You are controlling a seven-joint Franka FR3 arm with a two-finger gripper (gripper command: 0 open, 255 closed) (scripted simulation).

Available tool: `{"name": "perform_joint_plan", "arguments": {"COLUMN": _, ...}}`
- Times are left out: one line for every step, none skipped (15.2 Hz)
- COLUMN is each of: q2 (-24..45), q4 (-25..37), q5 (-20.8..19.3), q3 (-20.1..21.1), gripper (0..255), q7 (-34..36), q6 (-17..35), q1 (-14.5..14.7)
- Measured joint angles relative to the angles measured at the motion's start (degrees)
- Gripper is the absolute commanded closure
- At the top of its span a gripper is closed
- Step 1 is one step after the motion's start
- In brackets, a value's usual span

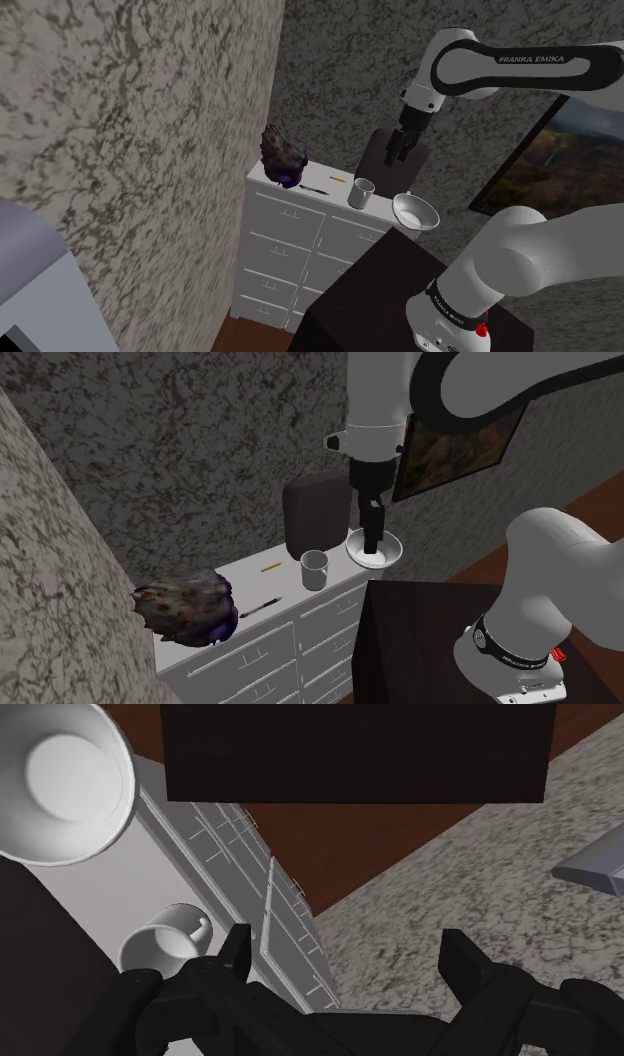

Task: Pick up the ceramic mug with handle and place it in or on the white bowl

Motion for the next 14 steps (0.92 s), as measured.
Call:
{"name": "perform_joint_plan", "arguments": {"q2": 1.0, "q4": -0.9, "q5": -0.6, "q3": -1.0, "gripper": 0, "q7": -1.0, "q6": 2.1, "q1": -0.3}}
{"name": "perform_joint_plan", "arguments": {"q2": 2.7, "q4": -1.0, "q5": -0.9, "q3": -1.9, "gripper": 0, "q7": -2.1, "q6": 4.1, "q1": -0.5}}
{"name": "perform_joint_plan", "arguments": {"q2": 4.4, "q4": -1.3, "q5": -1.3, "q3": -2.9, "gripper": 0, "q7": -3.1, "q6": 6.2, "q1": -0.6}}
{"name": "perform_joint_plan", "arguments": {"q2": 5.8, "q4": -1.6, "q5": -1.7, "q3": -3.9, "gripper": 0, "q7": -4.3, "q6": 8.2, "q1": -0.9}}
{"name": "perform_joint_plan", "arguments": {"q2": 6.9, "q4": -1.7, "q5": -2.0, "q3": -4.8, "gripper": 0, "q7": -5.3, "q6": 9.6, "q1": -1.1}}
{"name": "perform_joint_plan", "arguments": {"q2": 8.7, "q4": -1.7, "q5": -2.3, "q3": -5.9, "gripper": 0, "q7": -6.6, "q6": 11.4, "q1": -1.4}}
{"name": "perform_joint_plan", "arguments": {"q2": 10.7, "q4": -1.4, "q5": -2.3, "q3": -6.9, "gripper": 0, "q7": -7.7, "q6": 13.4, "q1": -1.3}}
{"name": "perform_joint_plan", "arguments": {"q2": 12.9, "q4": -1.1, "q5": -2.2, "q3": -7.8, "gripper": 0, "q7": -8.7, "q6": 15.4, "q1": -1.2}}
{"name": "perform_joint_plan", "arguments": {"q2": 15.0, "q4": -0.8, "q5": -2.0, "q3": -8.8, "gripper": 0, "q7": -10.0, "q6": 17.4, "q1": -1.2}}
{"name": "perform_joint_plan", "arguments": {"q2": 16.9, "q4": -0.4, "q5": -1.7, "q3": -9.7, "gripper": 0, "q7": -11.2, "q6": 19.0, "q1": -1.1}}
{"name": "perform_joint_plan", "arguments": {"q2": 19.3, "q4": 0.0, "q5": -1.4, "q3": -11.0, "gripper": 0, "q7": -13.0, "q6": 21.2, "q1": -1.2}}
{"name": "perform_joint_plan", "arguments": {"q2": 21.9, "q4": 0.6, "q5": -0.7, "q3": -12.1, "gripper": 0, "q7": -14.5, "q6": 23.3, "q1": -0.9}}
{"name": "perform_joint_plan", "arguments": {"q2": 24.2, "q4": 1.5, "q5": 0.1, "q3": -12.9, "gripper": 0, "q7": -16.0, "q6": 24.7, "q1": -0.7}}
{"name": "perform_joint_plan", "arguments": {"q2": 25.8, "q4": 1.9, "q5": 0.7, "q3": -13.9, "gripper": 0, "q7": -17.7, "q6": 26.1, "q1": -0.9}}
